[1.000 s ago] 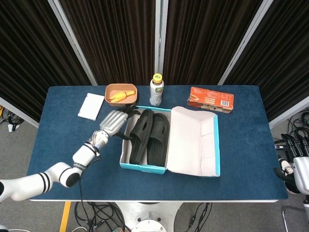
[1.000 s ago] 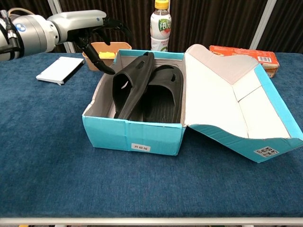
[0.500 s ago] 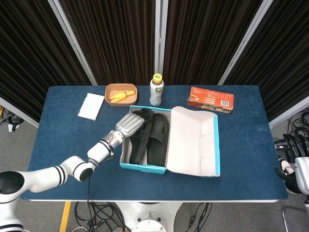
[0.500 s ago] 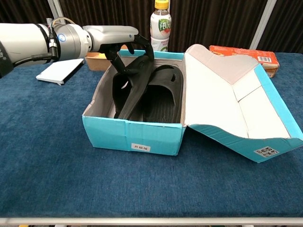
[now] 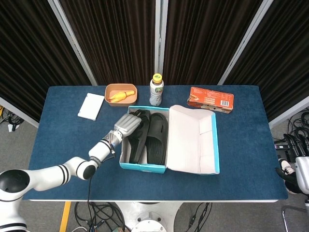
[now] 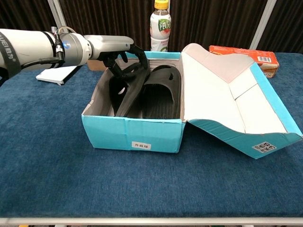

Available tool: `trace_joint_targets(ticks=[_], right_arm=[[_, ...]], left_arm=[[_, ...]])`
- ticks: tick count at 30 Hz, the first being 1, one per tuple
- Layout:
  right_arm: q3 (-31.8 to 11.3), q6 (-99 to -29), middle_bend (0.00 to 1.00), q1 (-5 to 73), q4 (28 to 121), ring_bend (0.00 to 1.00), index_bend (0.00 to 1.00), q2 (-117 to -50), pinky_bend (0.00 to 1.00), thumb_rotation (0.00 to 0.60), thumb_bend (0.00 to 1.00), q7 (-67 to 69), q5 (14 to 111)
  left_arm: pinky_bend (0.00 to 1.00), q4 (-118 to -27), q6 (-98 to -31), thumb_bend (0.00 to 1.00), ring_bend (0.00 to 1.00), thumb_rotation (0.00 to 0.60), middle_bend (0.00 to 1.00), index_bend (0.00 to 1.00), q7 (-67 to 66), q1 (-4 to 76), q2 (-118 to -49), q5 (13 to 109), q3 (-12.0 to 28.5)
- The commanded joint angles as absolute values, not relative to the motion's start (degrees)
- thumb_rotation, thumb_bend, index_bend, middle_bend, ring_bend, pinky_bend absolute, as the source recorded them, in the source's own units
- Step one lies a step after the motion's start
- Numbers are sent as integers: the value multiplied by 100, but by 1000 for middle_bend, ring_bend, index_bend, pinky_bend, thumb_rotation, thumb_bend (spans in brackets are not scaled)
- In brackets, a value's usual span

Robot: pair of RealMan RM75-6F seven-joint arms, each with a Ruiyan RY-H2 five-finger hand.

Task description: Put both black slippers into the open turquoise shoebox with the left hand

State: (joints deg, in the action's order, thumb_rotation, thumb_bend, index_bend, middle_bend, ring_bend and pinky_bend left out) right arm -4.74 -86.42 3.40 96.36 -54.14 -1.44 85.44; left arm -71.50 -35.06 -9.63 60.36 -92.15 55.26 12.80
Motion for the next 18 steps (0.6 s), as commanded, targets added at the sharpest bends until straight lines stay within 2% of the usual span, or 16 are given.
trace_joint_targets(ticks=[1, 4, 8, 10, 15, 18], right_arm=[[-471, -8655, 100, 330, 9628, 0, 32, -5413, 62, 600, 56, -128, 8550], [-471, -8654, 99, 328, 9607, 0, 32, -5417, 63, 600, 56, -92, 8550], [-452, -8605, 99, 334, 9559, 0, 32, -5440, 63, 600, 56, -5, 8546], [-430, -8536, 99, 348, 9511, 0, 32, -5464, 63, 600, 56, 109, 8543], [-358, -8324, 100, 383, 9376, 0, 32, -5547, 63, 600, 56, 346, 8502], [-341, -8188, 100, 421, 9294, 0, 31, -5601, 63, 600, 62, 504, 8457]], left_arm=[[189, -7444, -3799, 392, 8, 600, 196, 280, -603, 5855, -9073, 5639, 1447], [190, -7901, -4199, 375, 8, 600, 196, 279, -65, 5530, -8746, 5929, 1616], [190, -8274, -4847, 367, 8, 600, 197, 278, 414, 4988, -8230, 6376, 1604], [190, -8319, -5269, 354, 8, 600, 199, 278, 501, 4654, -8009, 6526, 1510], [187, -8045, -6401, 214, 8, 600, 207, 278, 151, 3789, -7721, 6737, 1096], [181, -7955, -6890, 168, 8, 600, 208, 279, -16, 3321, -7571, 6827, 839]])
